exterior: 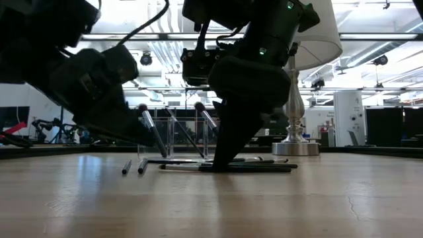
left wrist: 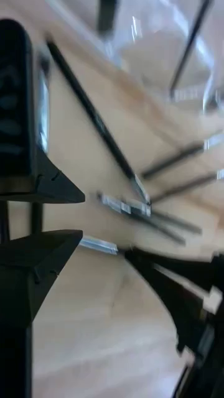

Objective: Put items in baskets/containers
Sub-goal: Put the eyeshadow brush into the transparent organizer

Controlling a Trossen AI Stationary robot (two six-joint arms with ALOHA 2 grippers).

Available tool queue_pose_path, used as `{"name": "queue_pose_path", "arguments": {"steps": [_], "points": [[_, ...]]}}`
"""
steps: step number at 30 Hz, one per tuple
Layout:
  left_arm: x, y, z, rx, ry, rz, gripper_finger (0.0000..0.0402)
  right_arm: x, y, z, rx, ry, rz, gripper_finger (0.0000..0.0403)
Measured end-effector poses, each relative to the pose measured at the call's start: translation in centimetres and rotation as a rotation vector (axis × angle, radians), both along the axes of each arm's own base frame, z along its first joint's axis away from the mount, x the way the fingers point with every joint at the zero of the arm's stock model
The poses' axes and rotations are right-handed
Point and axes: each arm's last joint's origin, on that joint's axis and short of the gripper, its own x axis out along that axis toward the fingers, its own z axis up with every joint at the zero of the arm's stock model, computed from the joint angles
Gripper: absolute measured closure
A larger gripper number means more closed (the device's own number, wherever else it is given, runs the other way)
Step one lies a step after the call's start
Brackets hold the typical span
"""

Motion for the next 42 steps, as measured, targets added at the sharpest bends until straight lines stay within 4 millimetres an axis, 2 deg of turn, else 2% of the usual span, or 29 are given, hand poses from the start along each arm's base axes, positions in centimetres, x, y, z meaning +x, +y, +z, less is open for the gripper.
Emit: {"name": "queue_pose_path", "arguments": {"steps": [6, 42], "points": [[1.1, -0.6, -0.2, 0.006, -0.011, -0.056, 0.033, 0.3, -0.1, 0.1, -0.018, -0.039, -0.045, 0.0397], [1.1, 0.4, -1.0, 0.106, 0.097, -0.143, 0.033, 0.7, 0.0, 0.6, -0.027, -0.089, -0.016, 0.0394]]}}
